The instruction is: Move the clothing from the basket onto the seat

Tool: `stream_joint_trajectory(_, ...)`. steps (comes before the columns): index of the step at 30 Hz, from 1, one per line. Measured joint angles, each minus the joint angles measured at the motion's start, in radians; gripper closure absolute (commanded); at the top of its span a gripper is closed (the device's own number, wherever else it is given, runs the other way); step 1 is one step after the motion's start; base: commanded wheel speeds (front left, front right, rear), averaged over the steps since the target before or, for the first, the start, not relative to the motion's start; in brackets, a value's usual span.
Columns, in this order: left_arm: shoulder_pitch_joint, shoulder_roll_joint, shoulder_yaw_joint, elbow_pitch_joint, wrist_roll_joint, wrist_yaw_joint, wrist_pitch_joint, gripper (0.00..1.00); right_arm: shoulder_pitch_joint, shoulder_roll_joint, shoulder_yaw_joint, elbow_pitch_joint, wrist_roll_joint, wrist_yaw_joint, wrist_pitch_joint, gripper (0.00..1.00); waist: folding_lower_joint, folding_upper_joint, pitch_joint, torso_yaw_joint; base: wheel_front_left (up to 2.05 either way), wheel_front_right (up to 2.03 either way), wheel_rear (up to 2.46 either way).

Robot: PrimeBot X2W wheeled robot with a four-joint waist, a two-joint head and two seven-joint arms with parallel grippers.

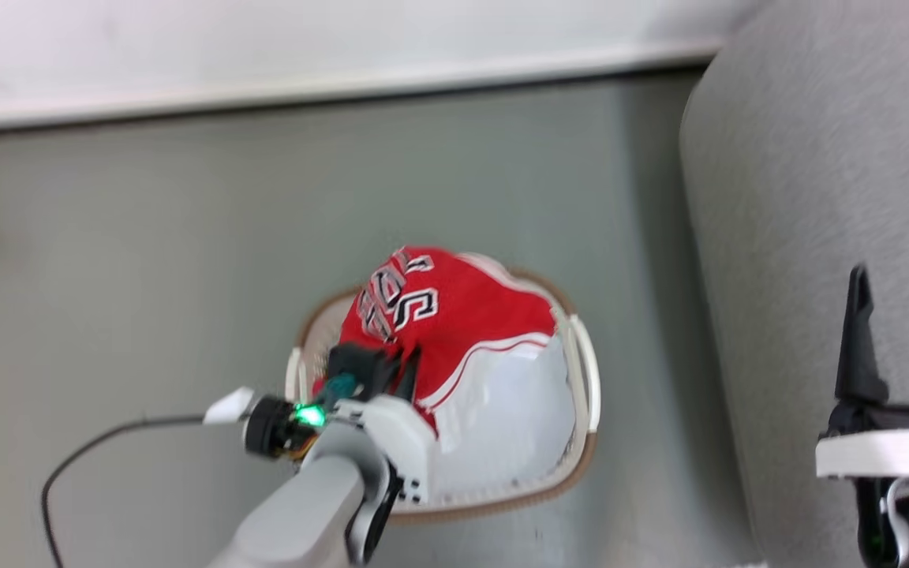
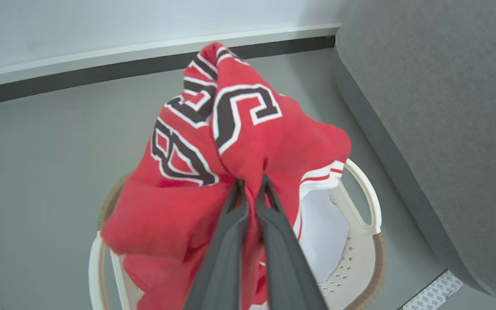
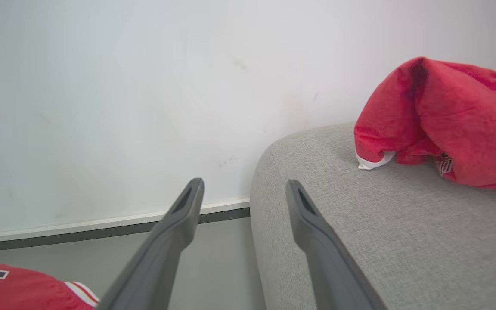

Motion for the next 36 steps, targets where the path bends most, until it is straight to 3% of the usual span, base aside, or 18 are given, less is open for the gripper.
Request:
stream_joint_trajectory(8,0.168,0.103,0.047,-0.262,-0.031,0.058,-0.009,1.0,0.102,0.0,0.019,0.04,-0.004,0.0,0.0,0.0,-0.0002,0.0,-0.188,0.001,0.0,0.0,0.0)
stream_joint_trajectory(24,0.464,0.327,0.125,-0.763,-0.085,0.251,0.042,1.0,0.244,0.0,0.084,0.05,-0.019,0.0,0.0,0.0,-0.0005,0.0,-0.479,0.023,0.0,0.0,0.0)
stream_joint_trajectory(30,0.495,0.407,0.125,-0.901,-0.081,0.277,0.093,1.0,0.239,-0.001,0.181,0.01,-0.038,0.0,0.0,0.0,-0.0003,0.0,-0.492,0.031,0.0,0.0,0.0)
stream_joint_trajectory(33,0.497,0.432,0.116,-0.958,-0.077,0.277,0.118,1.0,0.213,-0.006,0.284,0.002,-0.061,0.0,0.0,0.0,-0.0003,0.0,-0.493,0.031,0.0,0.0,0.0)
stream_joint_trajectory(36,0.496,0.452,0.098,-1.003,-0.069,0.267,0.145,1.0,0.159,-0.06,0.411,0.0,-0.062,0.0,0.0,0.0,-0.0001,0.0,-0.493,0.031,0.0,0.0,0.0)
